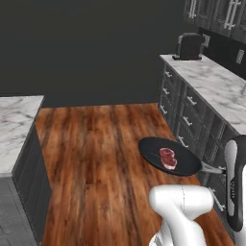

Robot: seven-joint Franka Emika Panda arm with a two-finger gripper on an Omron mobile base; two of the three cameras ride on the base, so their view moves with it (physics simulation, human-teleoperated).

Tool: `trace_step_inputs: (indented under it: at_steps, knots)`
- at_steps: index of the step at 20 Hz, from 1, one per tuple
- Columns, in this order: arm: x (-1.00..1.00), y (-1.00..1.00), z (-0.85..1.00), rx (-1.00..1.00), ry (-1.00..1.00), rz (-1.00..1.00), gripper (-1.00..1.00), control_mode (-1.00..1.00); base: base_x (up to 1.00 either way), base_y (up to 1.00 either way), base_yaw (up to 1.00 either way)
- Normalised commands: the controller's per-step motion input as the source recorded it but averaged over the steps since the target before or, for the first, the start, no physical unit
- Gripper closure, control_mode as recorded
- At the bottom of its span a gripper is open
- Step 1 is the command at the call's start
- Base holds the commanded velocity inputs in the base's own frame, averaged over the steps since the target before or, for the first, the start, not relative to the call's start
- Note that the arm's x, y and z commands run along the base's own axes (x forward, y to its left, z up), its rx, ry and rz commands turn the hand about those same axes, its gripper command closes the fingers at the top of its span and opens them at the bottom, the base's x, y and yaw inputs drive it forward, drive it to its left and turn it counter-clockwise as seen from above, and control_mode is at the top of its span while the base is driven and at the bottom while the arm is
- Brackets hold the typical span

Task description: Pick up the pan with the steak in it and place it on the dining table. Then place the steak on the plate.

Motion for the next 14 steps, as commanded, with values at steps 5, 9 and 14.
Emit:
trace_step_inputs:
  at_steps: [5, 9, 14]
  knots:
    - [0.00, 0.00, 0.00, 0.00, 0.00, 0.00, 1.00, 1.00, 0.02, 0.00, 0.00]
    - [0.00, 0.00, 0.00, 0.00, 0.00, 0.00, 1.00, 1.00, 0.39, -0.01, 0.00]
    - [0.00, 0.00, 0.00, 0.00, 0.00, 0.00, 1.00, 1.00, 0.69, -0.07, 0.00]
